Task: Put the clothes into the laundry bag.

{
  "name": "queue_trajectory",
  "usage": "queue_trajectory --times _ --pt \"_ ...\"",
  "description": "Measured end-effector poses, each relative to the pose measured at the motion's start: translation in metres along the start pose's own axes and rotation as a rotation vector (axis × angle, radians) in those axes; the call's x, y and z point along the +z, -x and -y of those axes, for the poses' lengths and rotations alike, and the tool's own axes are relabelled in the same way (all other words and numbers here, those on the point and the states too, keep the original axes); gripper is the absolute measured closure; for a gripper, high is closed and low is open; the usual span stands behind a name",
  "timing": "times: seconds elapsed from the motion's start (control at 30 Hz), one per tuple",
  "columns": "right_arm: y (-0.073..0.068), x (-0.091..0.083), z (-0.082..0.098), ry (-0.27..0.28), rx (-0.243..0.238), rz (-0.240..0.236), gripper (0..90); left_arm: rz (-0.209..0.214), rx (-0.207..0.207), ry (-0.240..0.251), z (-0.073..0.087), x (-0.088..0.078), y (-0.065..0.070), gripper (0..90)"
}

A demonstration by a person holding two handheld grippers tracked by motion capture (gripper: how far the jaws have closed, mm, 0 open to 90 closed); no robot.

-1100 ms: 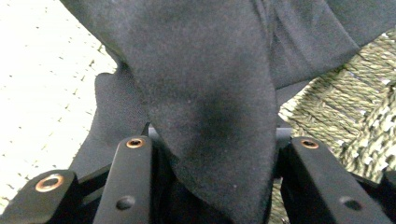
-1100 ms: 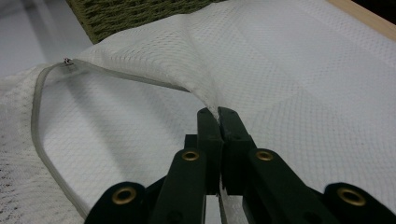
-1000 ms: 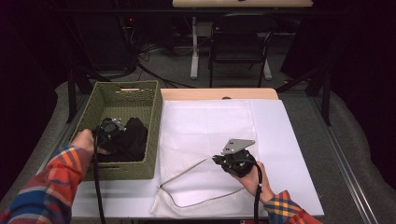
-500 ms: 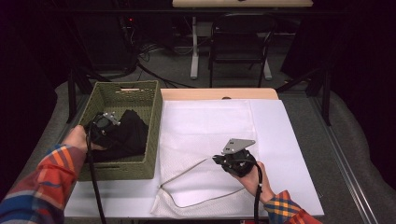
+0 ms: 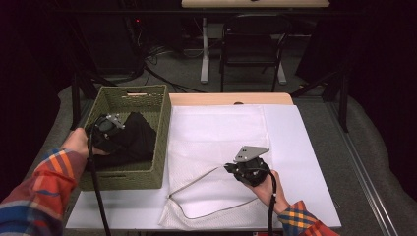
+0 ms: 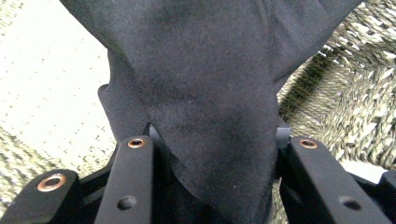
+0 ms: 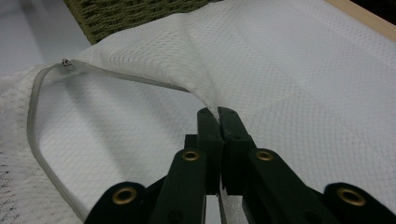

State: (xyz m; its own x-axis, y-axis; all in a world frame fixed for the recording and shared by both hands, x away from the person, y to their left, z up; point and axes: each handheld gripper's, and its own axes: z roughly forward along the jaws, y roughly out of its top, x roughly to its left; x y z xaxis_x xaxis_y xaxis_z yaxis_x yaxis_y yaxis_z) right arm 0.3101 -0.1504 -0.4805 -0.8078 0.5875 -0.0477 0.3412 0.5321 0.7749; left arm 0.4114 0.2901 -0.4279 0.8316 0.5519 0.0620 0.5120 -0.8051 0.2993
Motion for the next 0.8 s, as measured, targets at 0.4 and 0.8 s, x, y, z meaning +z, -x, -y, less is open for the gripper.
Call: queue_trajectory --times 0.4,0.8 --pt "0.0 0.0 0.0 -0.001 0.002 0.001 88.7 -0.013 0.013 -0.006 -0.007 -0.023 0.002 60.1" --pt "0.0 -0.001 0.0 0.001 0.001 0.004 88.8 -0.031 0.021 -0.005 -0.011 -0.047 0.005 60.0"
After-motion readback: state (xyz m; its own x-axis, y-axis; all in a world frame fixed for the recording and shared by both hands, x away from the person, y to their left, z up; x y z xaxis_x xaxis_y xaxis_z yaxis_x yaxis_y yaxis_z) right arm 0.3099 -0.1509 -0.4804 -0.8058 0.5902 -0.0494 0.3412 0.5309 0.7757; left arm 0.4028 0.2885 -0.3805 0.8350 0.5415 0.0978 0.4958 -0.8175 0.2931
